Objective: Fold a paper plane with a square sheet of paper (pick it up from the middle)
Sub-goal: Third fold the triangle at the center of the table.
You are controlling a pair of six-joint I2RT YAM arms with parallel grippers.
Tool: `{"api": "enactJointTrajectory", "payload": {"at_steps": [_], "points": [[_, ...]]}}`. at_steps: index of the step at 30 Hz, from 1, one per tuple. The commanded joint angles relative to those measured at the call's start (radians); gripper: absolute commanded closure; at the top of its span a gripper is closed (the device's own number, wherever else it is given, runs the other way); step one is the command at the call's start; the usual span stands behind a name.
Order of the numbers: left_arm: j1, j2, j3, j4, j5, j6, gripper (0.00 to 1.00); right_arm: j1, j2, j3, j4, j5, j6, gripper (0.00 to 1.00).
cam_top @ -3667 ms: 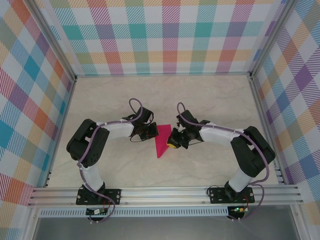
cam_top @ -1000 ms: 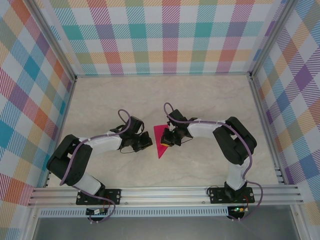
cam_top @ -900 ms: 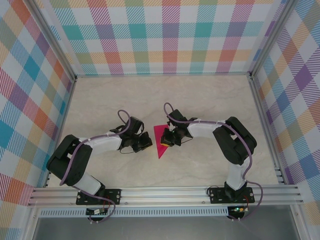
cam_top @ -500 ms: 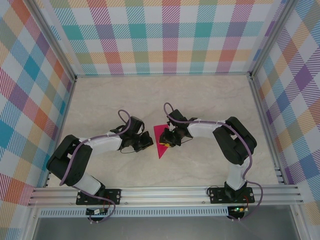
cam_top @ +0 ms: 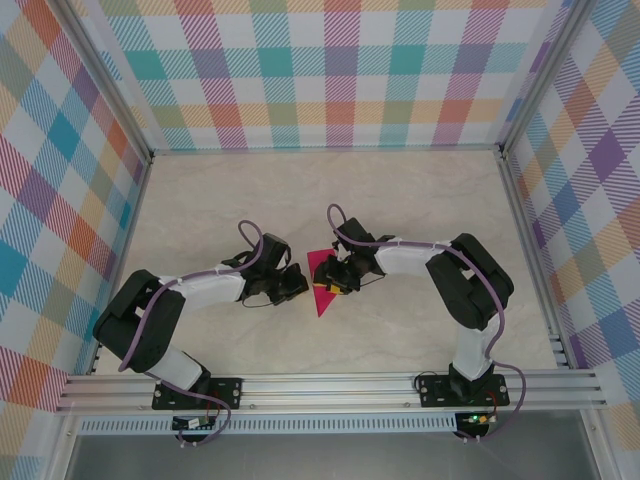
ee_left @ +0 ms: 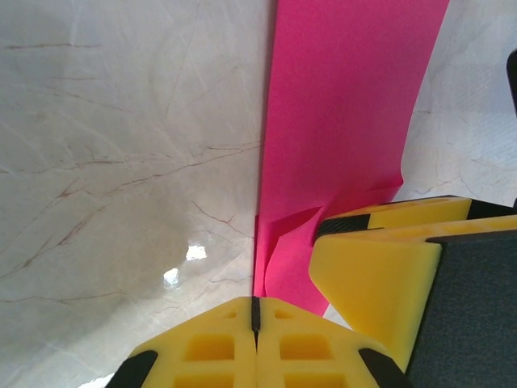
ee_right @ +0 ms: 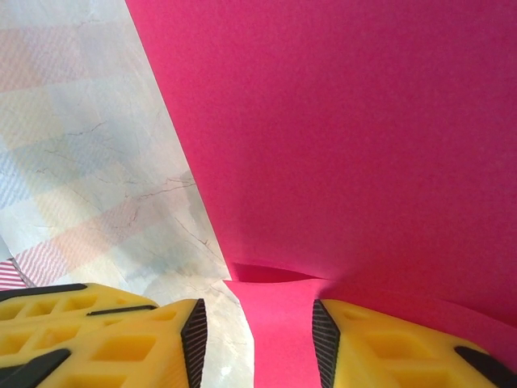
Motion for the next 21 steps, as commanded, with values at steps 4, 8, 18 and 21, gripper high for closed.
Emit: {"api": "enactJointTrajectory", "payload": {"at_steps": [4, 8, 18, 21], "points": [[-0.018, -0.009, -0.006, 0.041, 0.021, -0.013, 0.96, 0.005, -0.014, -0.031, 0.042, 0.002, 0.001, 0.64], [-0.021, -0.004, -0.008, 0.044, 0.019, -0.015, 0.96, 0.005, -0.028, -0.039, 0.072, -0.005, -0.001, 0.68], [-0.03, 0.009, -0.006, 0.063, 0.026, -0.022, 0.97, 0.005, -0.048, -0.058, 0.106, -0.006, 0.0, 0.77], [-0.032, 0.01, -0.007, 0.066, 0.029, -0.025, 0.97, 0.005, -0.041, -0.053, 0.1, -0.002, -0.001, 0.77]]}}
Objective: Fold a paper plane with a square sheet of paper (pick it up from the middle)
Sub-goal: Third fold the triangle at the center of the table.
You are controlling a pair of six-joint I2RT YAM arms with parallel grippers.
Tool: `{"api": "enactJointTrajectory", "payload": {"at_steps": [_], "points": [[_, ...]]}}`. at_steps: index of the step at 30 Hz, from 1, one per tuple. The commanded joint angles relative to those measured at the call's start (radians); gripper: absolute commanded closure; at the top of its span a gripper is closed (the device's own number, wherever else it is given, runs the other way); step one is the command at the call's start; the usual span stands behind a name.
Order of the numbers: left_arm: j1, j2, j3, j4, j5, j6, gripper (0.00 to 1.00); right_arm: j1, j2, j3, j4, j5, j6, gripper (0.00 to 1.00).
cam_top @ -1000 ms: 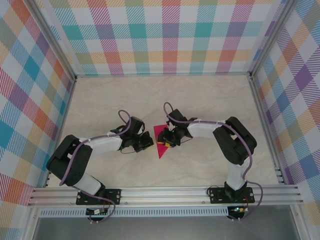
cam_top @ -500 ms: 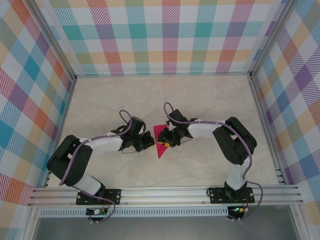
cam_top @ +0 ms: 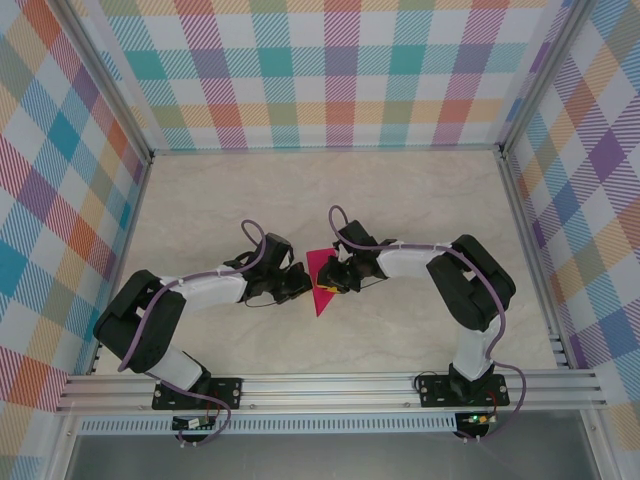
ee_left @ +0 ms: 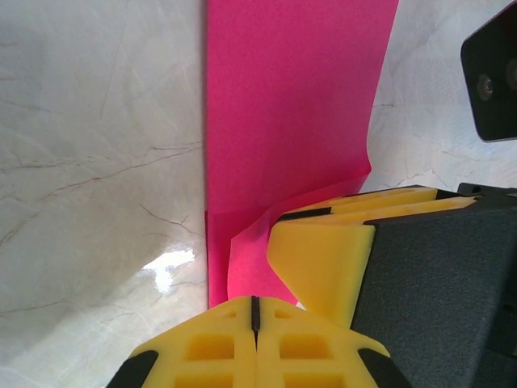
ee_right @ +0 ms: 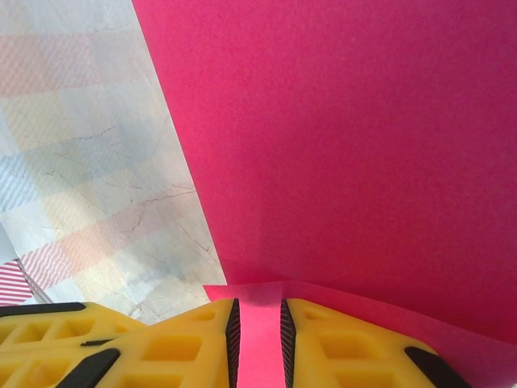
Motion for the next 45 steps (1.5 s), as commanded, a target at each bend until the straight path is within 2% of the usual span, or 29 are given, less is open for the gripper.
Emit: {"api": "enactJointTrajectory", "payload": {"at_steps": [1, 9, 16, 31, 45], "points": [[-0.011, 0.009, -0.006, 0.019, 0.019, -0.017, 0.98, 0.005, -0.024, -0.003, 0.013, -0.002, -0.003, 0.77], [-0.019, 0.002, -0.017, 0.023, 0.035, -0.024, 0.98, 0.004, -0.007, 0.003, 0.013, 0.006, 0.003, 0.78], [-0.036, 0.002, -0.037, 0.056, 0.057, -0.048, 1.0, 0.004, 0.004, 0.003, 0.009, 0.006, 0.006, 0.84], [-0.076, 0.001, -0.041, 0.093, 0.062, -0.072, 1.0, 0.004, 0.033, 0.017, -0.011, 0.033, 0.017, 0.85], [-0.111, 0.069, -0.012, 0.097, 0.092, -0.06, 0.99, 0.004, 0.046, 0.025, -0.021, 0.044, 0.032, 0.85]]}}
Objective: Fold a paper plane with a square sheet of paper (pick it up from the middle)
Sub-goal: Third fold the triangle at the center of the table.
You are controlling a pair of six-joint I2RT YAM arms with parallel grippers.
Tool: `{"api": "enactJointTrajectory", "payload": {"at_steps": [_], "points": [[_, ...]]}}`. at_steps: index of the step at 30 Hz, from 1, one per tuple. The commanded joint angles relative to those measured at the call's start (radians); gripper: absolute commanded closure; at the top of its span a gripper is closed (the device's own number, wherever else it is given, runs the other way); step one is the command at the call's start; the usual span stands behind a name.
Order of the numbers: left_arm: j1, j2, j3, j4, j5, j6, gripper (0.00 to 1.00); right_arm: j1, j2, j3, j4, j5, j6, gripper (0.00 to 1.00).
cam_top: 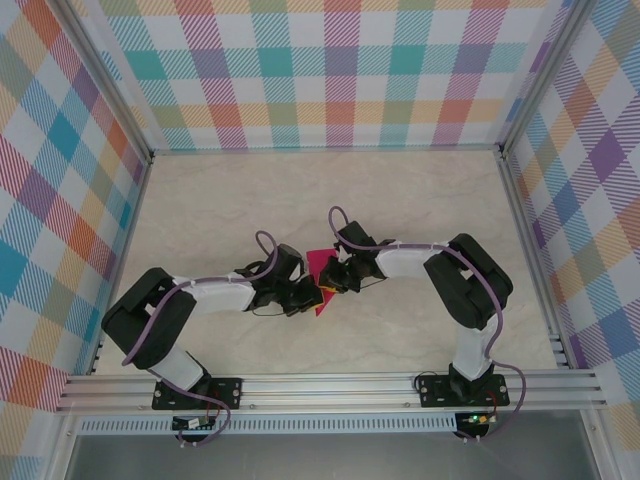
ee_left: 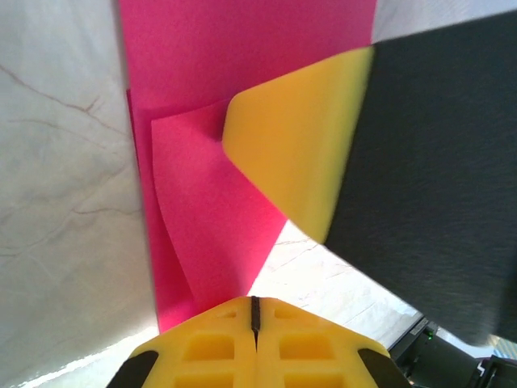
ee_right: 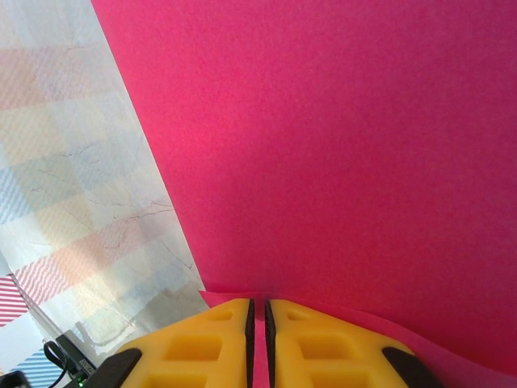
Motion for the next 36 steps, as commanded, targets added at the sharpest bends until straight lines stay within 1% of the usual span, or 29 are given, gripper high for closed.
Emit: {"api": "enactJointTrajectory", "payload": {"at_steps": [1, 4, 12, 15, 28, 36], "points": [[-0.018, 0.028, 0.026, 0.023, 0.024, 0.006, 1.0, 0.004, 0.027, 0.02, -0.021, 0.021, 0.009, 0.85], [-0.021, 0.036, 0.029, 0.011, 0.014, 0.009, 0.99, 0.004, 0.029, 0.019, -0.022, 0.022, 0.01, 0.85], [-0.022, 0.018, 0.041, -0.094, -0.072, 0.035, 0.99, 0.003, 0.026, 0.025, -0.03, 0.021, 0.007, 0.85], [-0.022, 0.015, 0.047, -0.116, -0.087, 0.044, 1.0, 0.003, 0.021, 0.03, -0.034, 0.017, 0.003, 0.85], [-0.021, 0.018, 0.052, -0.111, -0.082, 0.045, 0.99, 0.004, 0.013, 0.045, -0.044, -0.001, -0.017, 0.84], [-0.021, 0.021, 0.056, -0.111, -0.088, 0.044, 1.0, 0.0, -0.047, 0.063, -0.064, 0.011, -0.037, 0.84]]}}
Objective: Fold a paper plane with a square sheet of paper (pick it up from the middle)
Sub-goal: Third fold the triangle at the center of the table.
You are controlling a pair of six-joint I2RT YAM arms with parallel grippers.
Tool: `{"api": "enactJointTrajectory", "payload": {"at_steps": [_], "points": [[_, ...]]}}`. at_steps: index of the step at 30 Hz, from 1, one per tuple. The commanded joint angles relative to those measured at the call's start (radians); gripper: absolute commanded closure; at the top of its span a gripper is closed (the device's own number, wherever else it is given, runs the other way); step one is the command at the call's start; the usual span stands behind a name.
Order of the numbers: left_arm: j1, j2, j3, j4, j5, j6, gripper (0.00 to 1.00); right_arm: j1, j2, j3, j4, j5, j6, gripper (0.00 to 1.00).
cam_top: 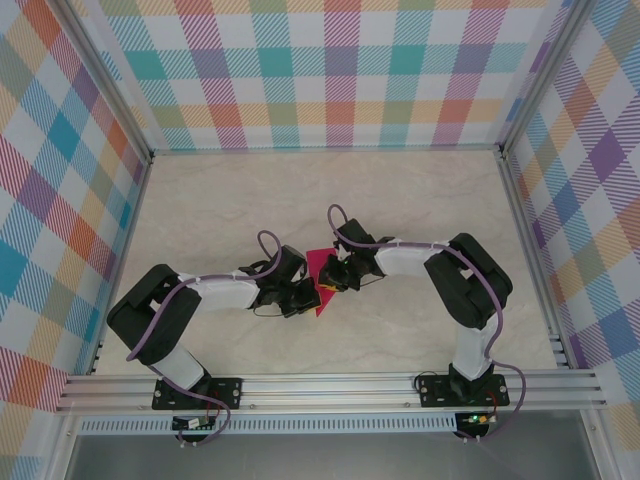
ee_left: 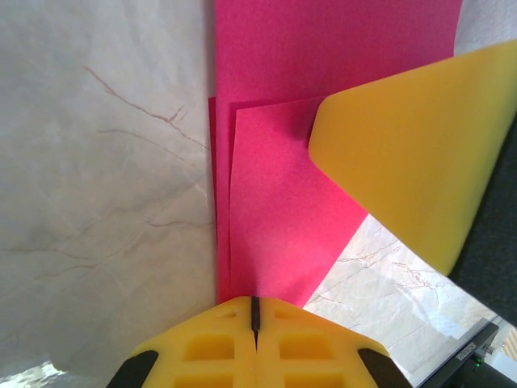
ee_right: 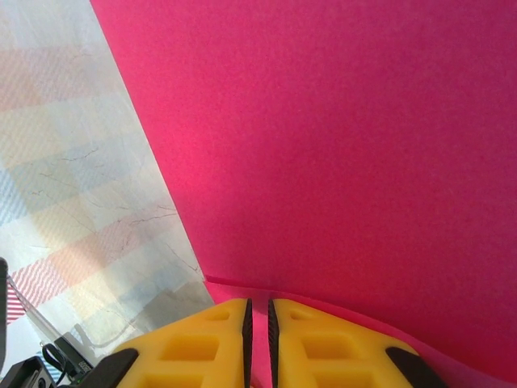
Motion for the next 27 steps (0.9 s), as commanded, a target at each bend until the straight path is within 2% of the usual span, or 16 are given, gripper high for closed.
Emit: {"api": "enactJointTrajectory", "payload": {"at_steps": [1, 13, 20, 27], "points": [[-0.013, -0.004, 0.026, -0.025, -0.015, 0.017, 0.99, -0.001, -0.051, 0.031, -0.024, 0.004, -0.026, 0.84], [-0.012, 0.0, 0.029, -0.031, -0.019, 0.02, 0.99, -0.02, -0.163, -0.063, -0.005, 0.04, -0.007, 0.83], [-0.013, 0.003, 0.027, -0.028, -0.018, 0.019, 0.99, -0.031, -0.238, -0.233, 0.186, -0.026, 0.049, 0.83], [-0.011, 0.002, 0.029, -0.033, -0.021, 0.02, 0.99, -0.031, -0.208, -0.28, 0.313, -0.082, 0.079, 0.83]]}}
